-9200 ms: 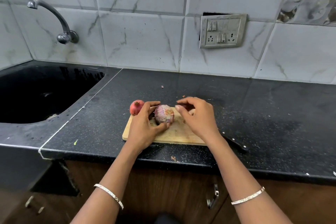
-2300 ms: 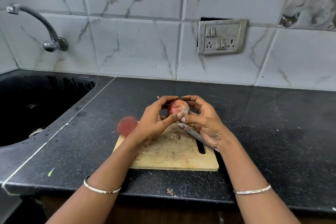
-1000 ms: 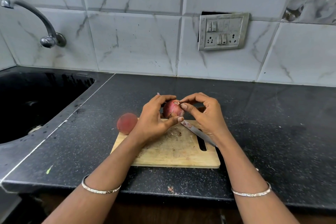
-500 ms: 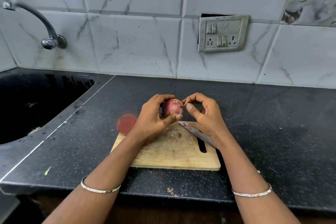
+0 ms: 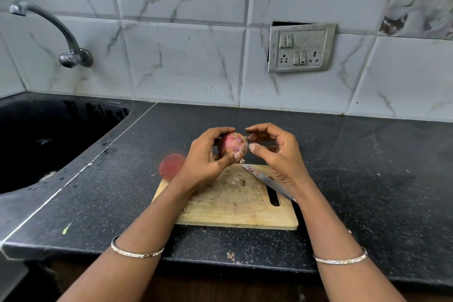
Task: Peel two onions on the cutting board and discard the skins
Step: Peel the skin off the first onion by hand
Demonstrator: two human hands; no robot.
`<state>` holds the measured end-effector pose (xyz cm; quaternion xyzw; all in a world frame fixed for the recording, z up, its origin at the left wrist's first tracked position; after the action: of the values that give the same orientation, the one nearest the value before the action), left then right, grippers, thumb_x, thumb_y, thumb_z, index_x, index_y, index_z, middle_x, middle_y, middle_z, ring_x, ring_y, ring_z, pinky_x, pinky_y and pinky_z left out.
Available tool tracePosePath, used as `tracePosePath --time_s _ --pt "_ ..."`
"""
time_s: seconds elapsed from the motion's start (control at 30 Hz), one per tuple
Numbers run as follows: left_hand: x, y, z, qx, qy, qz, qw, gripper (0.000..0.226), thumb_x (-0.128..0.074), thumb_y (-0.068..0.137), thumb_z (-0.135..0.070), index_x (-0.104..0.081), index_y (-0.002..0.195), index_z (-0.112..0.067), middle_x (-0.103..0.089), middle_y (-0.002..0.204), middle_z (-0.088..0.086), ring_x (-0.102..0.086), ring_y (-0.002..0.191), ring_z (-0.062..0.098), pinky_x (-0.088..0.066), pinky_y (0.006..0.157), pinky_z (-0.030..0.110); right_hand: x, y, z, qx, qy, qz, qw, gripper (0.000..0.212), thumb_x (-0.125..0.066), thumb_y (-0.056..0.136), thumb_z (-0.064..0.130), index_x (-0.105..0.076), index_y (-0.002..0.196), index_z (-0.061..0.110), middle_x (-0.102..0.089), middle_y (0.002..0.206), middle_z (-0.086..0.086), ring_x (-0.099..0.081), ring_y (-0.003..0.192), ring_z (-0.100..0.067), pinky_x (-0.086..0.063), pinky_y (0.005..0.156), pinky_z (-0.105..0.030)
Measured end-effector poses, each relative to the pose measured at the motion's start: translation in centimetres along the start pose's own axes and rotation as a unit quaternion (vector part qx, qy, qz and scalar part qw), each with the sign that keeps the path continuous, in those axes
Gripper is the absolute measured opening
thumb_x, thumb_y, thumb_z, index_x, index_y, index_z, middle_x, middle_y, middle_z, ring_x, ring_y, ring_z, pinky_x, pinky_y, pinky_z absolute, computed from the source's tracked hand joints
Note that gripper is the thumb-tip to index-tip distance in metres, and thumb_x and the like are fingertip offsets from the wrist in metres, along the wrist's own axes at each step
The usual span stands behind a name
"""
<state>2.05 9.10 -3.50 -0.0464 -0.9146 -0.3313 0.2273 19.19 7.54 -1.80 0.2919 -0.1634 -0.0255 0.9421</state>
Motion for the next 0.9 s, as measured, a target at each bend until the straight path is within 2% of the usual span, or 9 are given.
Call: tracePosePath --time_s 0.13,0.23,0.37,0.43,0.57,0.7,0.8,0.9 --pt "-0.3 -0.2 -0.1 -0.004 -0.007 0.014 1.000 0.061 -0.077 0.081 -0.042 -0.061 0.134 -0.017 -0.065 0.128 -0.005 -0.061 0.116 0.006 -0.049 0.100 0.021 -0.1 0.2 0.3 0.017 -0.018 0.002 1.000 0.018 -0.081 0.085 0.014 -0.078 0.101 0.022 -0.072 0.102 0.007 -0.067 0.097 -0.010 -0.054 0.080 -0.029" --pt "-0.4 -0.2 0.0 0.000 -0.015 0.018 1.000 0.060 -0.077 0.080 -0.042 -0.062 0.133 -0.017 -0.066 0.126 -0.007 -0.062 0.116 0.007 -0.050 0.100 0.023 -0.1 0.2 0.1 0.016 -0.023 -0.008 1.000 0.009 -0.079 0.086 0.010 -0.078 0.092 0.017 -0.072 0.094 0.004 -0.067 0.093 -0.011 -0.054 0.081 -0.035" --pt "-0.4 -0.2 0.7 0.013 -0.034 0.021 0.999 0.059 -0.078 0.081 -0.040 -0.062 0.133 -0.019 -0.067 0.127 -0.008 -0.063 0.116 0.009 -0.051 0.102 0.031 0.4 0.1 -0.3 -0.006 0.006 -0.030 1.000 0.009 -0.073 0.091 0.010 -0.073 0.091 0.019 -0.074 0.091 0.005 -0.068 0.095 -0.015 -0.055 0.086 -0.044" --pt "-0.5 -0.2 0.8 0.016 -0.037 0.025 0.999 0.058 -0.077 0.081 -0.040 -0.062 0.133 -0.020 -0.067 0.127 -0.008 -0.063 0.116 0.009 -0.052 0.102 0.033 0.6 0.2 -0.4 -0.013 0.000 -0.035 0.999 0.013 -0.071 0.092 0.007 -0.074 0.092 0.020 -0.075 0.091 0.007 -0.069 0.095 -0.012 -0.056 0.086 -0.042" --pt "-0.4 -0.2 0.8 0.016 -0.033 0.018 0.999 0.058 -0.078 0.079 -0.041 -0.062 0.131 -0.022 -0.067 0.126 -0.008 -0.064 0.115 0.010 -0.052 0.102 0.035 0.3 0.0 -0.2 -0.016 -0.044 -0.017 0.999 0.026 -0.067 0.085 -0.003 -0.077 0.090 0.021 -0.075 0.088 0.011 -0.069 0.091 -0.007 -0.059 0.076 -0.033" --pt "-0.2 -0.3 0.6 0.008 -0.026 0.006 1.000 0.061 -0.082 0.075 -0.042 -0.062 0.128 -0.020 -0.067 0.124 -0.009 -0.063 0.114 0.007 -0.051 0.100 0.025 -0.2 -0.2 0.5 -0.006 -0.014 0.014 1.000 0.012 -0.077 0.086 0.013 -0.076 0.093 0.023 -0.076 0.090 0.010 -0.070 0.092 -0.010 -0.051 0.078 -0.024" --pt "-0.3 -0.2 0.4 -0.004 -0.005 0.005 1.000 0.067 -0.085 0.071 -0.046 -0.064 0.127 -0.018 -0.066 0.124 -0.007 -0.062 0.115 0.006 -0.048 0.098 0.017 -1.4 -0.3 0.8 0.006 -0.012 0.052 0.999 0.018 -0.084 0.082 0.020 -0.075 0.097 0.024 -0.073 0.098 0.007 -0.069 0.095 -0.010 -0.049 0.079 -0.020" --pt "-0.3 -0.1 0.4 -0.013 0.020 0.003 1.000 0.072 -0.085 0.067 -0.054 -0.064 0.126 -0.020 -0.065 0.124 -0.007 -0.061 0.115 0.004 -0.046 0.097 0.013 -1.3 -0.1 0.9 0.017 -0.029 0.034 0.999 0.018 -0.086 0.080 0.018 -0.074 0.093 0.021 -0.072 0.094 0.007 -0.069 0.089 -0.008 -0.047 0.074 -0.014"
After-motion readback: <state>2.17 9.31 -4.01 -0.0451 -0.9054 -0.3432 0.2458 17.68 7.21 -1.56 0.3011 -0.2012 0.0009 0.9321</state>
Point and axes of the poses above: each hand's wrist, its own y-axis towards the middle knuckle, its own x-axis out of the back of the hand, z = x × y, the point moved 10 cm from there along y, towards the middle knuckle
